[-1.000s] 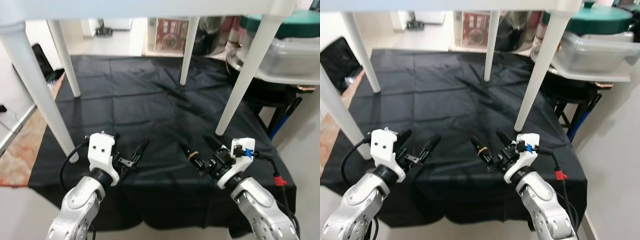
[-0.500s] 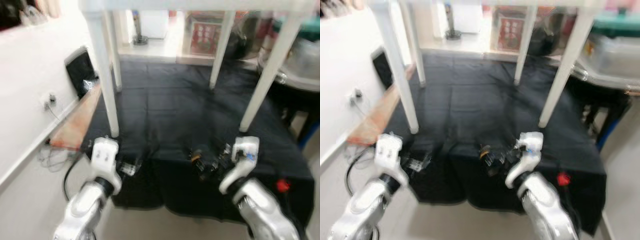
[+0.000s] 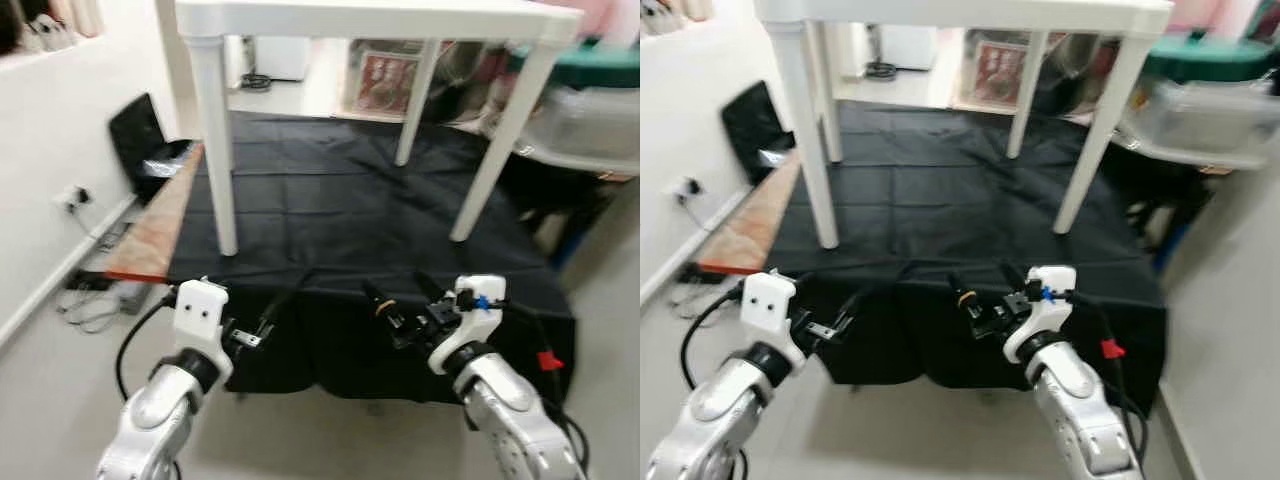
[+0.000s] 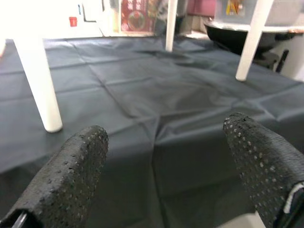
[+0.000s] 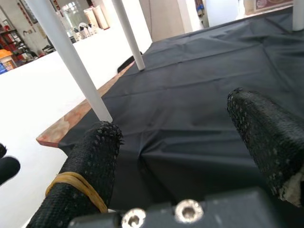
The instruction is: Building children table
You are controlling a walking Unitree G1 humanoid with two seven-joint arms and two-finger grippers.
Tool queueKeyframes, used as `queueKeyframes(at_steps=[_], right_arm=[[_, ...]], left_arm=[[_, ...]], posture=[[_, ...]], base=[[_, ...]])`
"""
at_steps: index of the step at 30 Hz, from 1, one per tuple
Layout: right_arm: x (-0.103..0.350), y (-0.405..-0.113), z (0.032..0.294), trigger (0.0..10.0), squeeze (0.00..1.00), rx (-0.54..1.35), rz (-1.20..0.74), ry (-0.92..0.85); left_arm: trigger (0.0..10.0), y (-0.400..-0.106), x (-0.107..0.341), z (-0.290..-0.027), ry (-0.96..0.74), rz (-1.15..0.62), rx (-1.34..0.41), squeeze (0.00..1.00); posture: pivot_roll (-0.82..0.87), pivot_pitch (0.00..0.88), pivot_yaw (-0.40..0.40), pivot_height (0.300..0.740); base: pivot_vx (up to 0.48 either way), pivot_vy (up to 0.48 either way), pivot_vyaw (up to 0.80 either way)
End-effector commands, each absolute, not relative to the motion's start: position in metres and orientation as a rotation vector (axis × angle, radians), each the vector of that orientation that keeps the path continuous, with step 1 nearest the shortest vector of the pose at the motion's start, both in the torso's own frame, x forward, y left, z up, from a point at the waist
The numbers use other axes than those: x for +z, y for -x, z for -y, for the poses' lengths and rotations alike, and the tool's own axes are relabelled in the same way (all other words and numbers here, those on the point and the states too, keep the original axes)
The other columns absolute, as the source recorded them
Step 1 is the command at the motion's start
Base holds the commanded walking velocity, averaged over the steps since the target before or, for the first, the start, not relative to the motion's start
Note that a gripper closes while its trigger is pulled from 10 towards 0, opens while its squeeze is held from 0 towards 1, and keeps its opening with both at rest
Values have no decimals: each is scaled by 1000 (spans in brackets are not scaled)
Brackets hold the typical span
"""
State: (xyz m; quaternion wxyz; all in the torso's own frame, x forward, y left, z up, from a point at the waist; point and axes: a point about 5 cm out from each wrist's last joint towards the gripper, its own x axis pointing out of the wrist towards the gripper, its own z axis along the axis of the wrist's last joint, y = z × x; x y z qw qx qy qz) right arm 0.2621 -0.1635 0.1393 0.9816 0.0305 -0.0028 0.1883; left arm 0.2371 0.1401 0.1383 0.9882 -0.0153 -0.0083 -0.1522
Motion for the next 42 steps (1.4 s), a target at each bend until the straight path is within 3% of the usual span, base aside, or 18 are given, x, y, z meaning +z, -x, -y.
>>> queueKeyframes(at_steps=[1, 42], right_arm=[[134, -263, 163, 10000, 0, 373, -29, -55], [131, -265, 162, 10000, 0, 345, -59, -47]], left_arm=[[10000, -236, 133, -142, 17, -1, -302, 0], [10000, -237, 125, -145, 34, -15, -281, 0]], posture=[[-24, 25, -55, 740], [-22, 40, -43, 740]], base=[[-240, 0, 0], [-247, 0, 0]])
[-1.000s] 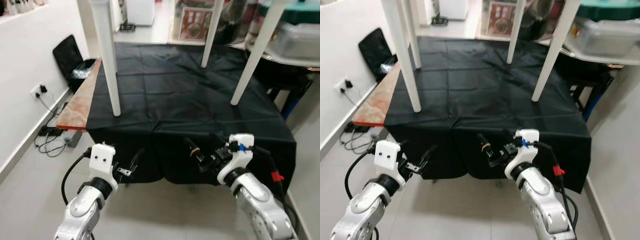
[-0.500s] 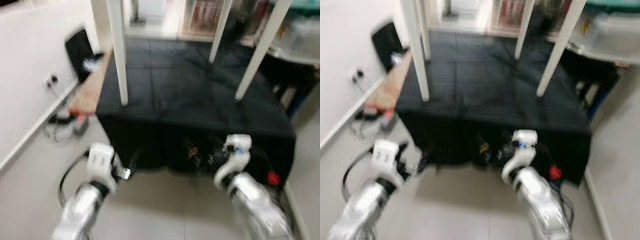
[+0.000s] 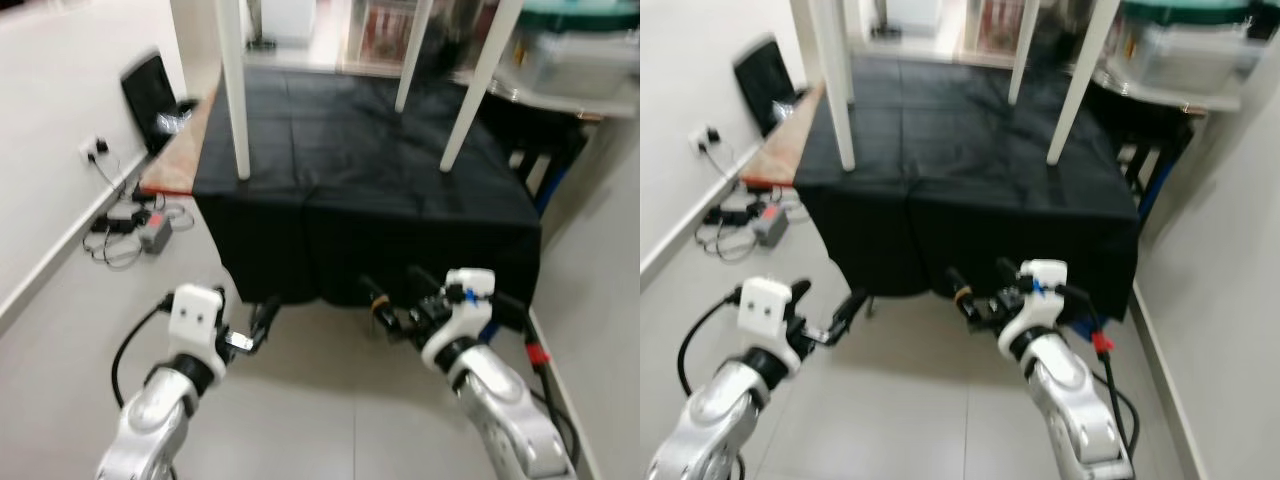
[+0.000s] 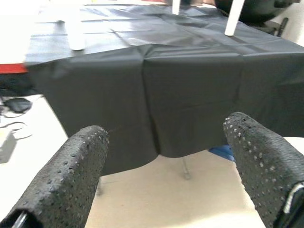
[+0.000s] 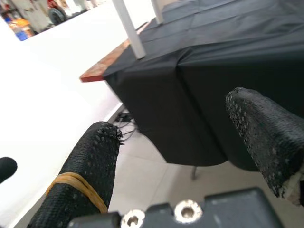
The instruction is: Building children table
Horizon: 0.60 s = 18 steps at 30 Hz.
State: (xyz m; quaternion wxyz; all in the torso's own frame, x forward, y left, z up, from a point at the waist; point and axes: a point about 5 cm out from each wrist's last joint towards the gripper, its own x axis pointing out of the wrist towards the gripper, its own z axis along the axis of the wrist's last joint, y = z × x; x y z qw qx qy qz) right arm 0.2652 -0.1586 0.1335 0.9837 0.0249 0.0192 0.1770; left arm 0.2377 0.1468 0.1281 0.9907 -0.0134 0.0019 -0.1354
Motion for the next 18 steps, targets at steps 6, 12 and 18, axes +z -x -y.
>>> queueKeyframes(at_steps=[6, 12, 18], right_arm=[[129, -266, 161, 10000, 0, 338, -70, -33], [123, -268, 166, 10000, 0, 304, -113, -19], [121, -268, 168, 10000, 0, 290, -124, 1]], left_arm=[[10000, -234, 113, -153, 20, -63, -194, 0], [10000, -225, 112, -155, -34, -37, -75, 0], [10000, -225, 111, -156, -36, -38, -47, 0]], posture=[[-22, 43, -42, 740], [-16, 43, -48, 740], [-18, 37, -53, 740]], base=[[0, 0, 0], [0, 0, 0], [0, 0, 0]])
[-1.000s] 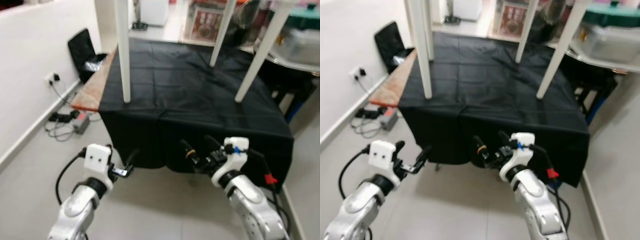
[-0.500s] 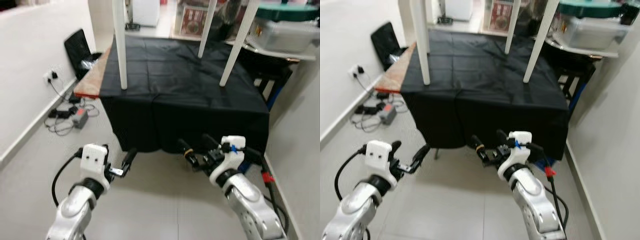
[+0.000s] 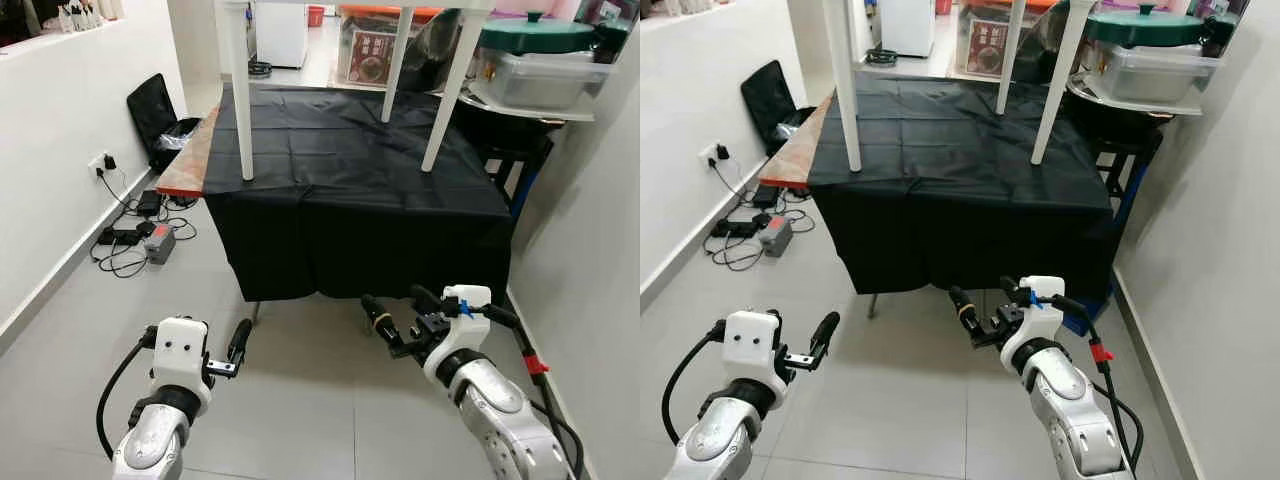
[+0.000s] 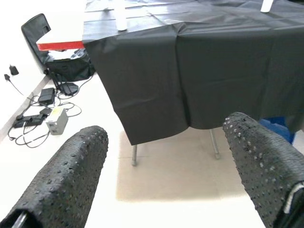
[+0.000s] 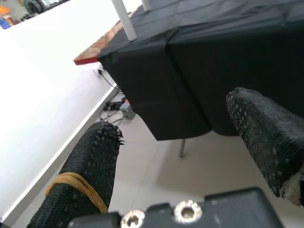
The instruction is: Building children table
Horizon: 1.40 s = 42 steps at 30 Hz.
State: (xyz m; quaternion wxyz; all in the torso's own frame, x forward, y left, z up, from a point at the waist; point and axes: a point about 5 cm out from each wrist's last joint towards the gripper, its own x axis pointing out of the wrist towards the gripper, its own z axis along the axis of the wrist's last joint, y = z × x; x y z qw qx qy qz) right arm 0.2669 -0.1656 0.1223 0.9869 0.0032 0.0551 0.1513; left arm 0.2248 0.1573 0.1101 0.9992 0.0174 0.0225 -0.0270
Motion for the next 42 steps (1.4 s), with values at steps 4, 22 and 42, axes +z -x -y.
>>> queueKeyframes(at_steps=[4, 22, 42], right_arm=[[117, -269, 173, 10000, 0, 239, -153, 48], [111, -272, 171, 10000, 0, 231, -195, 48], [112, -273, 169, 10000, 0, 230, -199, 38]], left_arm=[[10000, -226, 110, -159, -42, -37, -13, 0], [10000, -234, 109, -165, -25, -47, 44, 0], [10000, -237, 109, -168, 18, -63, 41, 0]], posture=[[-16, 35, -55, 740], [-9, 56, -45, 740], [-7, 69, -37, 740]], base=[[0, 0, 0], [0, 0, 0], [24, 0, 0]])
